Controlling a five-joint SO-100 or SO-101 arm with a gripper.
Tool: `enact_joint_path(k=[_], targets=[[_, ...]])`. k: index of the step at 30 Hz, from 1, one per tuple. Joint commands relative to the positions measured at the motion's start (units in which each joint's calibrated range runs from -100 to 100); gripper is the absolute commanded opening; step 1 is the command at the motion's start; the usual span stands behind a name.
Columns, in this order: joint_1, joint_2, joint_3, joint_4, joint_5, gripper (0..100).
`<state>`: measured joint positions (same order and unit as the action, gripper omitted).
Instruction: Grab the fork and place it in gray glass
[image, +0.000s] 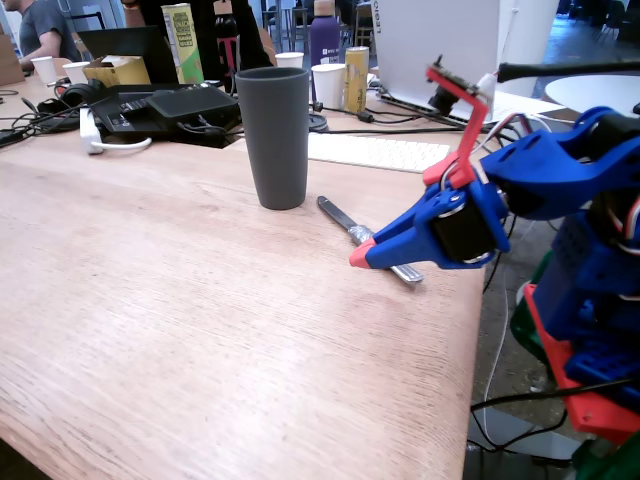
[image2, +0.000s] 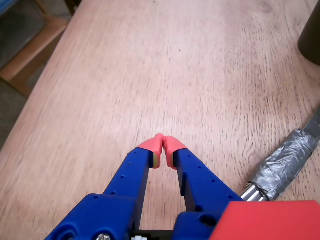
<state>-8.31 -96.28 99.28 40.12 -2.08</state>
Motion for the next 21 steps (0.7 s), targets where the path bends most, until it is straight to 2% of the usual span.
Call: enact_joint_path(k=[1, 21], targets=[[0.2, -0.8, 0.3, -0.1, 0.1, 0], [-1.0, -0.8, 0.3, -0.1, 0.1, 0]])
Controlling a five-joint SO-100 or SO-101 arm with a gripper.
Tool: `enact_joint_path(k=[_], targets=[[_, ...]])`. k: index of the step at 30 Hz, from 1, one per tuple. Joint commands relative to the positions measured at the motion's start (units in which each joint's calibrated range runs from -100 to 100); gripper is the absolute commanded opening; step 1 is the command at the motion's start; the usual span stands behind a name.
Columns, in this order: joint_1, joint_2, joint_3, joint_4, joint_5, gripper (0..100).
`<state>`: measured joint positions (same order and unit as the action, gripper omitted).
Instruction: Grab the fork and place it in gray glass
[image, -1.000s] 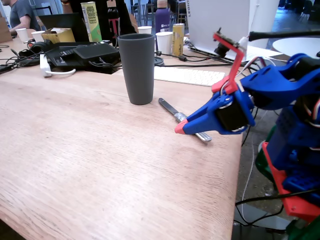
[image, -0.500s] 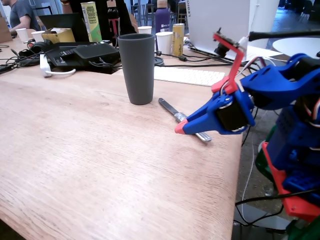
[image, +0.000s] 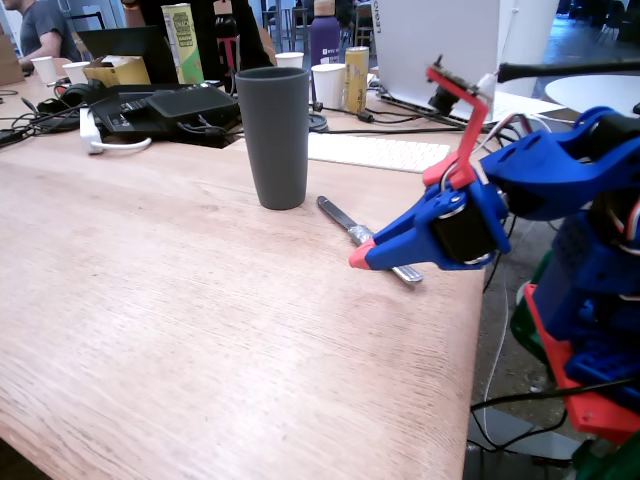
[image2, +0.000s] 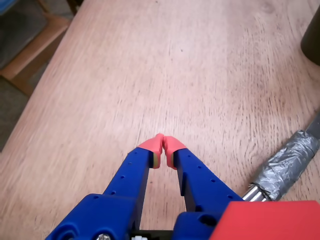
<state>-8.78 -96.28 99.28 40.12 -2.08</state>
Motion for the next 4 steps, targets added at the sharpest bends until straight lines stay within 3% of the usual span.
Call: enact_joint_path(k=[1, 4], targets=[[0.5, -0.8, 0.3, -0.1, -0.2, 0], [0.3, -0.8, 0.3, -0.1, 0.1, 0]])
